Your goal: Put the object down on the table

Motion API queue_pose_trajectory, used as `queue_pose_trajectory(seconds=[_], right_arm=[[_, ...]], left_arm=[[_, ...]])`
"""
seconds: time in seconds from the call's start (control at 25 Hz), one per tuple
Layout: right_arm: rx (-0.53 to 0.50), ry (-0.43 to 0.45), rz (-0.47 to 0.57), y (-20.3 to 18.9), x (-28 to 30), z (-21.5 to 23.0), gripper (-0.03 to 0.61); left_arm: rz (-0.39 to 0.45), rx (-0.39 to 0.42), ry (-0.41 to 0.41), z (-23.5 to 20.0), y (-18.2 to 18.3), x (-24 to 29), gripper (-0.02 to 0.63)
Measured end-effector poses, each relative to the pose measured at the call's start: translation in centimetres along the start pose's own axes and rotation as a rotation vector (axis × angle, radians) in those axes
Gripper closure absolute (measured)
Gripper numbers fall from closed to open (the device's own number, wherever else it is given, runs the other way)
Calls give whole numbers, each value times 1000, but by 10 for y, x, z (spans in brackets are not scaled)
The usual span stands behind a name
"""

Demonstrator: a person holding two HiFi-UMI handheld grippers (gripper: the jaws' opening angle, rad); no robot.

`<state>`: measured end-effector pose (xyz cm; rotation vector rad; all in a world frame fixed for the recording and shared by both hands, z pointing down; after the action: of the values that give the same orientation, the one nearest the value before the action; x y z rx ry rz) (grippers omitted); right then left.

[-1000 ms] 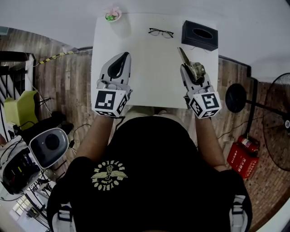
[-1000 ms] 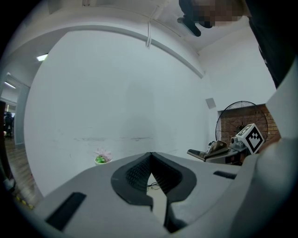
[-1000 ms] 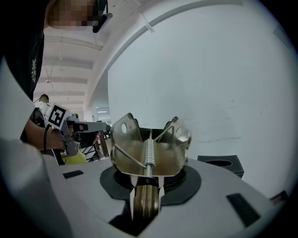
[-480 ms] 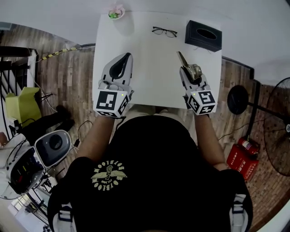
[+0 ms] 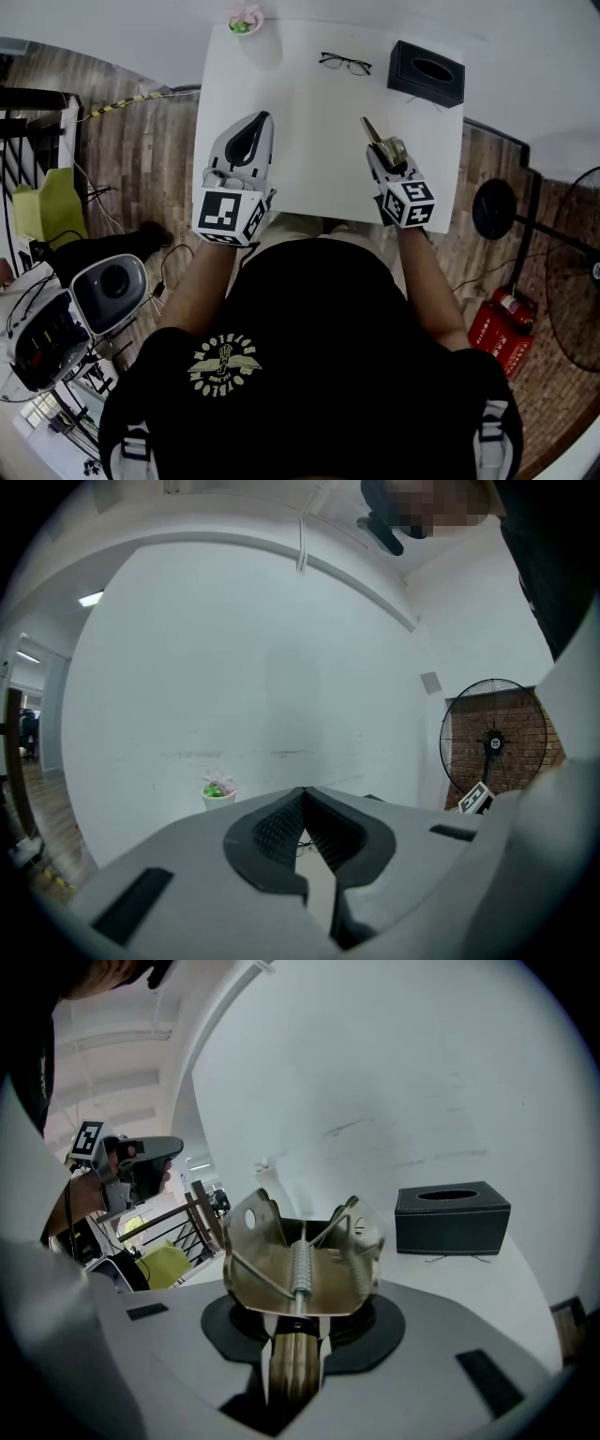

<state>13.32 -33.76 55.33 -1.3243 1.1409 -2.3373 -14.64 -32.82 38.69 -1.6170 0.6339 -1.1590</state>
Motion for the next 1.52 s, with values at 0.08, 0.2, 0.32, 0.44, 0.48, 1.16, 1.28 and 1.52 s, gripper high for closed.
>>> queue_pose_trajectory(seconds=[0.08, 0.2, 0.32, 0.44, 0.48, 1.16, 1.28, 1.52], right_arm=[[10, 0, -15, -7, 4, 1, 494], [39, 1, -40, -18, 13, 6, 494], [58, -2, -69, -28, 23, 11, 494], [50, -6, -98, -35, 32, 14, 494], [48, -6, -108, -38, 34, 14, 494], [91, -13, -255, -71, 64, 27, 483], [90, -10, -252, -71, 66, 27, 479], [90, -13, -279, -74, 73, 32, 437]], left_arm=[[-1, 0, 7, 0, 0, -4, 607], [-4, -3, 13, -2, -2, -8, 607], [-5, 1, 16, -3, -2, -8, 607], [-5, 4, 15, -3, -1, -9, 607], [-6, 4, 13, -3, -1, -9, 607], [-35, 8, -4, -4, -8, -7, 607], [-37, 8, -5, -4, -8, -8, 607], [-38, 8, -8, -5, -8, -5, 607]])
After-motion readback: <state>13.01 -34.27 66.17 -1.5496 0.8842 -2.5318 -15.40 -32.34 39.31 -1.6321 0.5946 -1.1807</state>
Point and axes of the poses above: the fingertips, and each gripper's own axes: x forward along the fingers, z to its right, y out of its top, the point moved 8 cm from there along -x, backward along the fingers, and after that the axes turned 11 degrees about -z, right-handed, at the moved point
